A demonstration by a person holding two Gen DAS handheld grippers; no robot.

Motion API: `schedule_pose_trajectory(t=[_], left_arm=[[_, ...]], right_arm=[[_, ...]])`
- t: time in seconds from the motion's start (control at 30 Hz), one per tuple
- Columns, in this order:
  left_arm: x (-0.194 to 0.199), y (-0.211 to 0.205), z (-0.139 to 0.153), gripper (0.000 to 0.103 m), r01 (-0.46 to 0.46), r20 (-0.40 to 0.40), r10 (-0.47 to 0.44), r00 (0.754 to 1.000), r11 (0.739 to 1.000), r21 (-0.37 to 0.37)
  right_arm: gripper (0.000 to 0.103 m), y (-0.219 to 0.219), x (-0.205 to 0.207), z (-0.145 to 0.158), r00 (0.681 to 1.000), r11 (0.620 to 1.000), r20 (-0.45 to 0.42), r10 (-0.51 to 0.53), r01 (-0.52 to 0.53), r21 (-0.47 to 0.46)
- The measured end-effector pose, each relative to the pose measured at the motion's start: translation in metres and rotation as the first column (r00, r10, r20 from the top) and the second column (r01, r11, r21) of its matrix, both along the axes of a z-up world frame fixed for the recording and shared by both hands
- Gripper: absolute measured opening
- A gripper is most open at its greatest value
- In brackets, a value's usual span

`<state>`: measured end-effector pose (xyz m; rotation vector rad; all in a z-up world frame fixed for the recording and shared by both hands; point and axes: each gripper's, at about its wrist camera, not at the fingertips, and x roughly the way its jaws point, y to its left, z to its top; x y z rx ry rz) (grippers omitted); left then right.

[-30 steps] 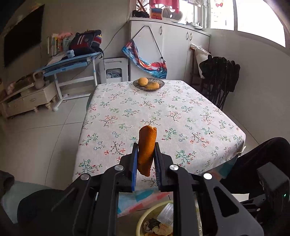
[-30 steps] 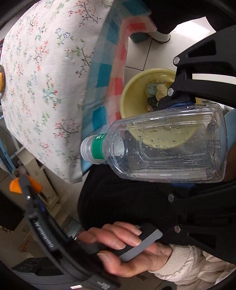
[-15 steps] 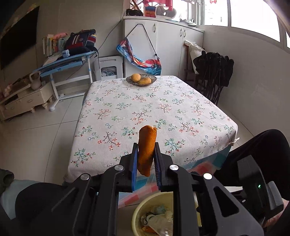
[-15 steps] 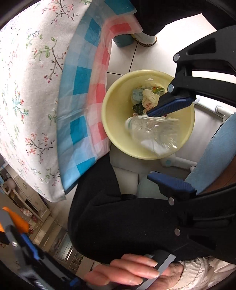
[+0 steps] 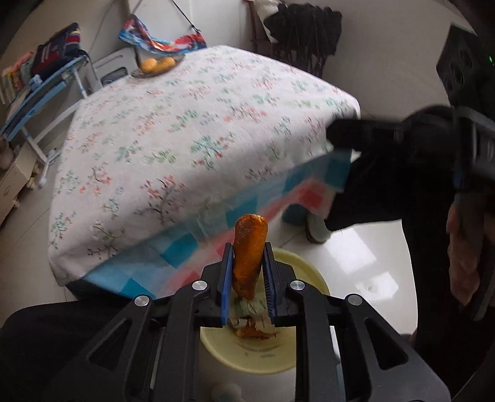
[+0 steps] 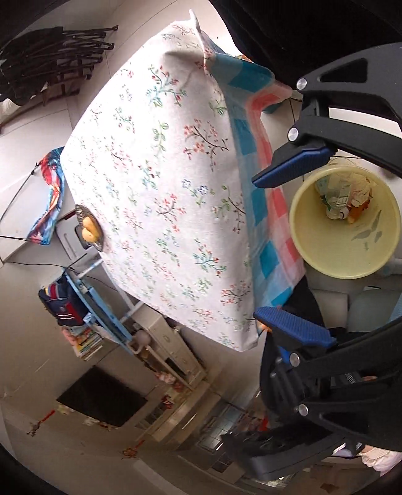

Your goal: Collect trash

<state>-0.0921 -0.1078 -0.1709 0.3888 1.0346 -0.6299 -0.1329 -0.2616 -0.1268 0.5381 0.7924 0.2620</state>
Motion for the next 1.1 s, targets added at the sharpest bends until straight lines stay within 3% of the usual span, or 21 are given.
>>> schedule_pose_trajectory(t=[0.07,0.2,0.37,0.43,0.6,0.9,1.1], left_arm=[[-0.008,-0.009,-0.010,0.020,0.034,-0.006,-0.033,0.999,0.998,0.059],[-0.011,-0.009,-0.008,0.051,0.022,0.022,-0.024,0.999,0.997,0.072],[-0.004,0.003,0.003,0.054,-0.056,0.070,0.053,0.996,0.998,0.042],[-0.001,0.008,0.011,0.064,-0.097,0.117,0.095,0.989,0.995,0.016],[0.004,0.024,0.039,0.082,-0.202,0.259,0.219,0.941,0.975,-0.092],[0.012,0.053,0.064,0.087,-0.336,0.365,0.387,0.847,0.921,-0.196],[0.012,0.061,0.072,0.092,-0.364,0.409,0.424,0.808,0.905,-0.220]], right_arm=[[0.078,-0.002,-0.001,0.006,0.999,1.000,0.032,-0.024,0.025,-0.015],[0.083,-0.005,-0.003,0.017,0.993,0.995,0.092,-0.070,0.076,-0.065],[0.089,-0.001,-0.004,0.021,0.983,0.979,0.144,-0.117,0.139,-0.152],[0.091,0.003,-0.002,0.024,0.978,0.966,0.164,-0.132,0.164,-0.201],[0.092,0.009,-0.005,0.033,0.963,0.928,0.229,-0.142,0.210,-0.306],[0.093,0.022,-0.010,0.040,0.946,0.885,0.307,-0.104,0.229,-0.406],[0.094,0.024,-0.008,0.043,0.940,0.873,0.326,-0.098,0.238,-0.425]])
